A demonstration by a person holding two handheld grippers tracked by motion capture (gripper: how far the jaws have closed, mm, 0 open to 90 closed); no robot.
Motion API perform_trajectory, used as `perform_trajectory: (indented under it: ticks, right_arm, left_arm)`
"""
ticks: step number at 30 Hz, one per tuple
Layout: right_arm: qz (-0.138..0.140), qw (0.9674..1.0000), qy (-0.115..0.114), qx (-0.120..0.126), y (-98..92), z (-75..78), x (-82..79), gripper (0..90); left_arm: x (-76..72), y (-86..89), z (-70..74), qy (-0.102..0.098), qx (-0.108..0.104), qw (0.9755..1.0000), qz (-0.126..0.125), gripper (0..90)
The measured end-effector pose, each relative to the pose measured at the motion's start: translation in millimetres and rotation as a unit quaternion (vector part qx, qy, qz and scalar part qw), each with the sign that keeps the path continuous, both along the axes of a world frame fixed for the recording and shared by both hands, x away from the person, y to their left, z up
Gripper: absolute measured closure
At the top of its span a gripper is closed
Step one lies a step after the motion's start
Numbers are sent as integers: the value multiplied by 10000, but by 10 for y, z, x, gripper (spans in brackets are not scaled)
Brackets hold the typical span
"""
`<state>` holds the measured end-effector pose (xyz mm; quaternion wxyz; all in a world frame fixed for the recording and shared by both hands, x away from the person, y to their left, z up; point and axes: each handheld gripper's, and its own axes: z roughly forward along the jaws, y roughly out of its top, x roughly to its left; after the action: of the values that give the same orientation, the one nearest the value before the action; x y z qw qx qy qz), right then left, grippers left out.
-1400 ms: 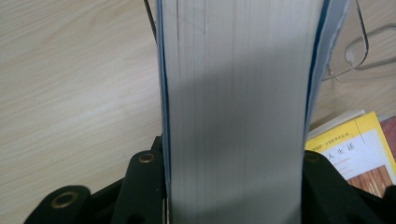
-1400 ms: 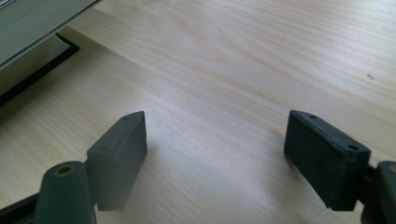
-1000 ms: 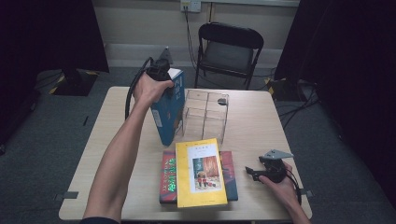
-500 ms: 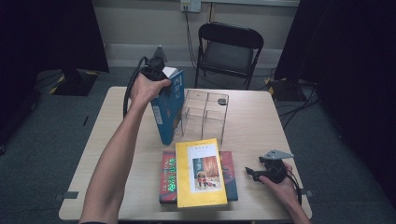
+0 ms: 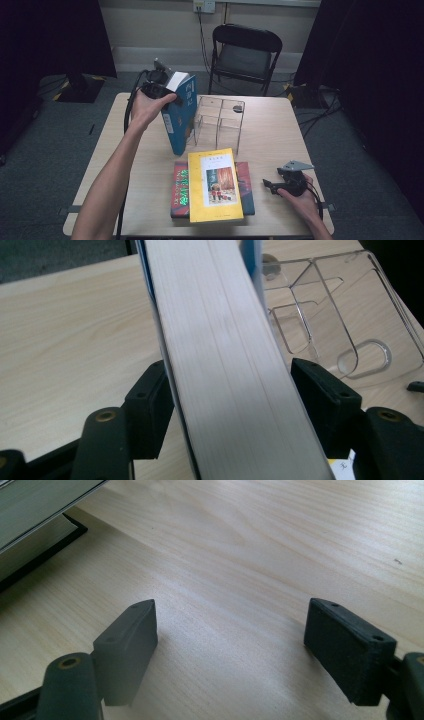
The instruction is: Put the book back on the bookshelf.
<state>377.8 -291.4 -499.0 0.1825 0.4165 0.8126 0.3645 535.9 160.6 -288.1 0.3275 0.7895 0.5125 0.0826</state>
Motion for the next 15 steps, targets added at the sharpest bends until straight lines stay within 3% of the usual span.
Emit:
perform_trajectory:
  ticks: [4, 8, 10, 14, 15]
  right_arm:
    - [-1, 10000, 10, 13, -3, 1, 1, 212]
    - [0, 10000, 0, -2, 0, 0, 0, 212]
    - [0, 10000, -1, -5, 1, 0, 0, 212]
    - [0, 10000, -5, -11, 1, 0, 0, 212]
    - [-6, 10000, -4, -7, 1, 0, 0, 213]
  left_arm:
    - [-220, 61, 15, -362, 9, 9992, -169, 372]
    - [-441, 202, -33, -681, -261, 9970, -269, 367]
    - [-537, 248, -84, -1020, -443, 9937, -128, 368]
    - [-664, 355, -240, -1283, -879, 9875, -273, 362]
    - [-730, 333, -275, -1534, -729, 9852, -227, 364]
